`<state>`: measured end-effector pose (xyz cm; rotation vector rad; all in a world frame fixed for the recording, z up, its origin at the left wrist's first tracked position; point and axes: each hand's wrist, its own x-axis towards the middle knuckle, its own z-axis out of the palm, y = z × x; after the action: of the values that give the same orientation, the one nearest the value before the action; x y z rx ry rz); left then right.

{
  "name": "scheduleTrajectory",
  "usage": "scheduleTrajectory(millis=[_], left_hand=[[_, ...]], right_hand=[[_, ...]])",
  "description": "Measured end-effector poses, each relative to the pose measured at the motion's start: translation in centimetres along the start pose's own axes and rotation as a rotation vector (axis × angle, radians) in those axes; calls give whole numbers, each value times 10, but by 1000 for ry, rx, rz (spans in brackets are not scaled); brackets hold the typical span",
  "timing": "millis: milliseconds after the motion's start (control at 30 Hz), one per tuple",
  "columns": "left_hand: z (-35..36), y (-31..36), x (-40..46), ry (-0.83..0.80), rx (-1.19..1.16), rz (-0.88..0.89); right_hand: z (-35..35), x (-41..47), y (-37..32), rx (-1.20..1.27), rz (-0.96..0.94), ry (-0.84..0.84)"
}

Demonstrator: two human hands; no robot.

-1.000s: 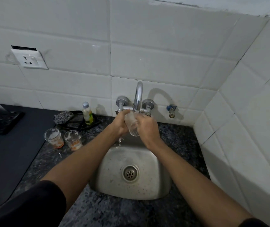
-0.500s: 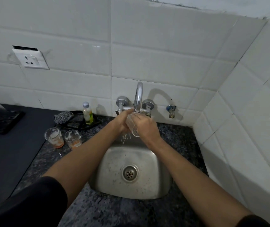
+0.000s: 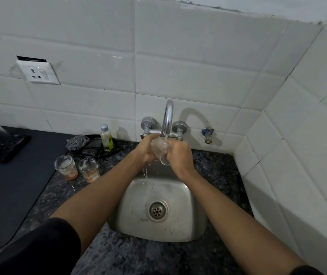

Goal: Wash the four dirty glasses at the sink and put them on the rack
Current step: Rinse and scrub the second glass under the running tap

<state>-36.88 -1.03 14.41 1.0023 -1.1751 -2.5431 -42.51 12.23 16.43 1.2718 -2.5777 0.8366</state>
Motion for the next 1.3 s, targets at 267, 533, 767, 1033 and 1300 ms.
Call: scheduleTrajectory(millis=[267, 533, 767, 1033, 1300], left_hand=[[6, 3, -6, -16, 53, 0], [4, -4, -12, 9, -153, 110], [-2, -6, -11, -69, -172, 165], [-1, -10, -7, -136, -62, 206], [-19, -12, -15, -106, 760, 526]], right_hand=[[8, -7, 3, -8, -138, 19], [5, -5, 5, 262, 202, -215], [-16, -12, 10, 931, 477, -735], [-16, -22, 29, 1148, 474, -832], [-15, -30, 39, 816, 448, -542]])
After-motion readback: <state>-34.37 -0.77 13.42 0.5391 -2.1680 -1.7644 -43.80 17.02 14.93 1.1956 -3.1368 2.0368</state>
